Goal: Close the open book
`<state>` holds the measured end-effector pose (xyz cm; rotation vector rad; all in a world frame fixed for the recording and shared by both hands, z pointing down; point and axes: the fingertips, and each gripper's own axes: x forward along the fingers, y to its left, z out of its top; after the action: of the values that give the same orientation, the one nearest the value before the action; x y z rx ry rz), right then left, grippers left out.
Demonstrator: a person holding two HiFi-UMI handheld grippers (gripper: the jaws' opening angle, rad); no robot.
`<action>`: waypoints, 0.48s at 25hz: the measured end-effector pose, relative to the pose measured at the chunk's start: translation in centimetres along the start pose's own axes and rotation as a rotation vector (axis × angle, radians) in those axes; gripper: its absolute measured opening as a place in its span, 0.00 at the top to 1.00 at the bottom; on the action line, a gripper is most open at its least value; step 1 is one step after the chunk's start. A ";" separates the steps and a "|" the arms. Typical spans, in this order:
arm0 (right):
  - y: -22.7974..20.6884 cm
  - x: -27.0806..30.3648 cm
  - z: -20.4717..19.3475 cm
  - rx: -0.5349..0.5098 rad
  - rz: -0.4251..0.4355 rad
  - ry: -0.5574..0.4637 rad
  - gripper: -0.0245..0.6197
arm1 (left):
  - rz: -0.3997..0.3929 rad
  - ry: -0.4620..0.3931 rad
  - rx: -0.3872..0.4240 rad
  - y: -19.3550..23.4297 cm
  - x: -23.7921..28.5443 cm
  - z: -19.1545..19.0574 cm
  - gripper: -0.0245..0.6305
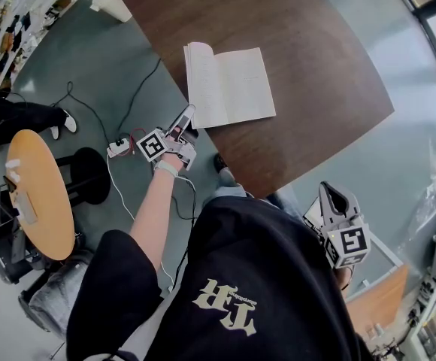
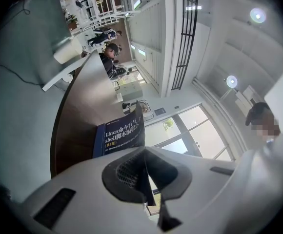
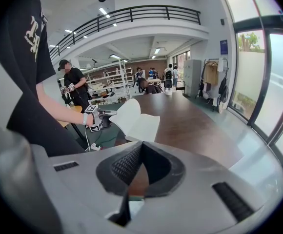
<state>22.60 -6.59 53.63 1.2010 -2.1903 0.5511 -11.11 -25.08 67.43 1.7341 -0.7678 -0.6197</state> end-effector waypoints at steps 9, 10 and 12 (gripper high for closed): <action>-0.1 -0.3 -0.3 0.013 -0.007 0.008 0.98 | -0.010 0.026 0.002 -0.3 1.5 -0.7 0.95; -0.2 -0.4 -0.4 0.014 -0.006 0.006 0.98 | -0.012 0.029 0.002 -0.4 1.7 -0.8 0.95; -0.4 -0.5 -0.6 0.014 -0.004 0.001 0.98 | -0.016 0.035 0.001 -0.6 2.1 -1.0 0.95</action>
<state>23.28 -6.14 53.82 1.2116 -2.1862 0.5659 -8.84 -25.93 67.13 1.7494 -0.7309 -0.5983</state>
